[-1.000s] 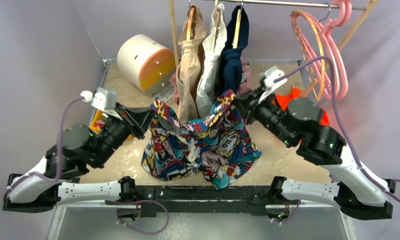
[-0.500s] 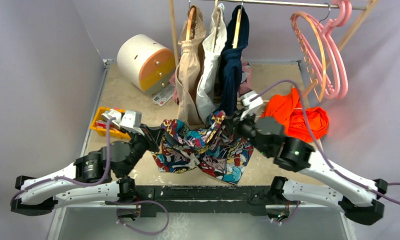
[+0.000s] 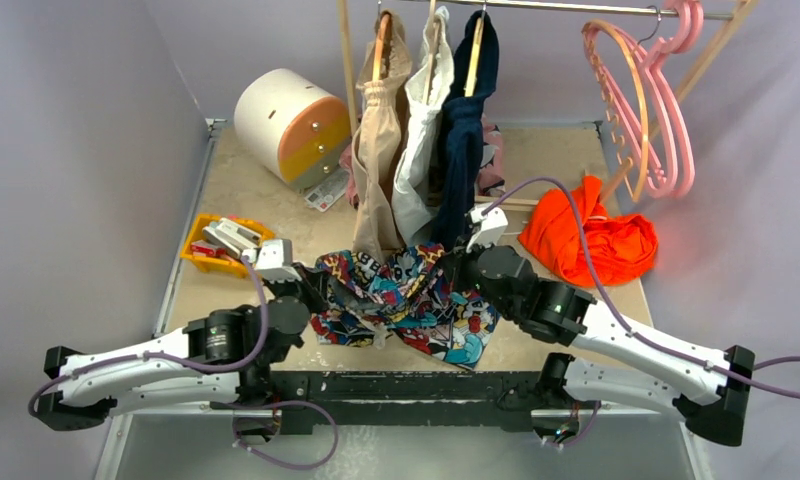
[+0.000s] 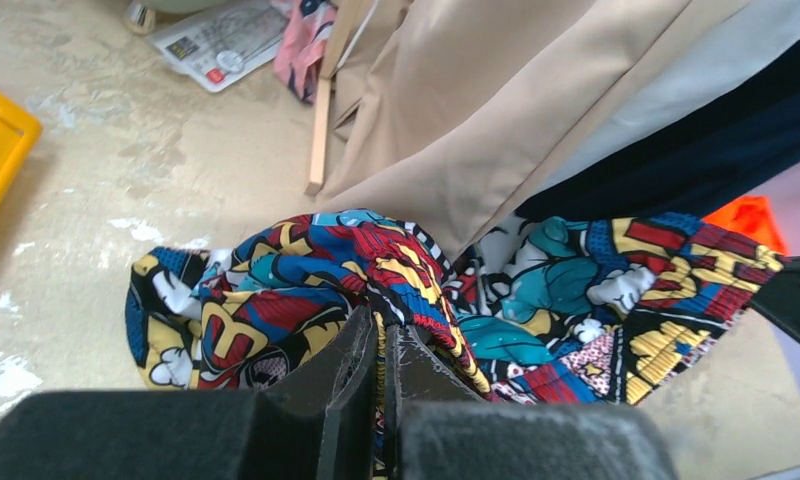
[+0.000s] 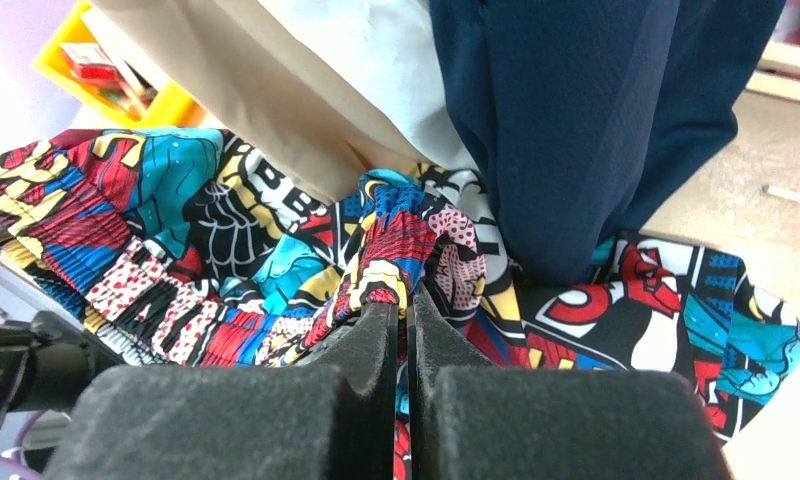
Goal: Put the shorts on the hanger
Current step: Adjust the shorts at the center of the board.
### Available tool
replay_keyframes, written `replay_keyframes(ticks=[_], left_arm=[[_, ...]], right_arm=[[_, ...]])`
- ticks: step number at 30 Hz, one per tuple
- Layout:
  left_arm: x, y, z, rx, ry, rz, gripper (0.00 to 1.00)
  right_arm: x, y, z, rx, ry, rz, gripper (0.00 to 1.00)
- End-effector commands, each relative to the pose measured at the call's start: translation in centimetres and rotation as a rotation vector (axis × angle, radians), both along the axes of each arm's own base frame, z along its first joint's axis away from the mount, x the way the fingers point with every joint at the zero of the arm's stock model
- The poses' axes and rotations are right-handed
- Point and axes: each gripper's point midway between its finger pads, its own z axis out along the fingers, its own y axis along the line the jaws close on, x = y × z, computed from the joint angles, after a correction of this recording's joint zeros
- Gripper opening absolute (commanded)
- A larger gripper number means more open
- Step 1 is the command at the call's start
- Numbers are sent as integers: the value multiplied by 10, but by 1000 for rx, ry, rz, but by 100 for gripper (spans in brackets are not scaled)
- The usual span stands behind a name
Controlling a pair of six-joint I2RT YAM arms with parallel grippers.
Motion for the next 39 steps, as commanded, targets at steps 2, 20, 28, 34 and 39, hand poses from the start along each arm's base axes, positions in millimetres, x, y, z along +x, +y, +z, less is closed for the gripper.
replay_keyframes(ticks=[2,20,28,34,39], left_arm=[[8,-3,-20,1,14,86,0],[48,-43,-107,99,186,71,0],[79,-31,-141,80,354,101,0],[90,-33,-131,36,329,102,0],[85,-36,-153,66,383,86,0]], right_arm=[[7,-2,-21,22,33,-77,0],[9,-21,-103,-19,253,-206,0],[27,-19,-122,-9,302,-211,0],[32,-18,-121,2,294,-204,0],[30,-14,-130,-3,313,-188,0]])
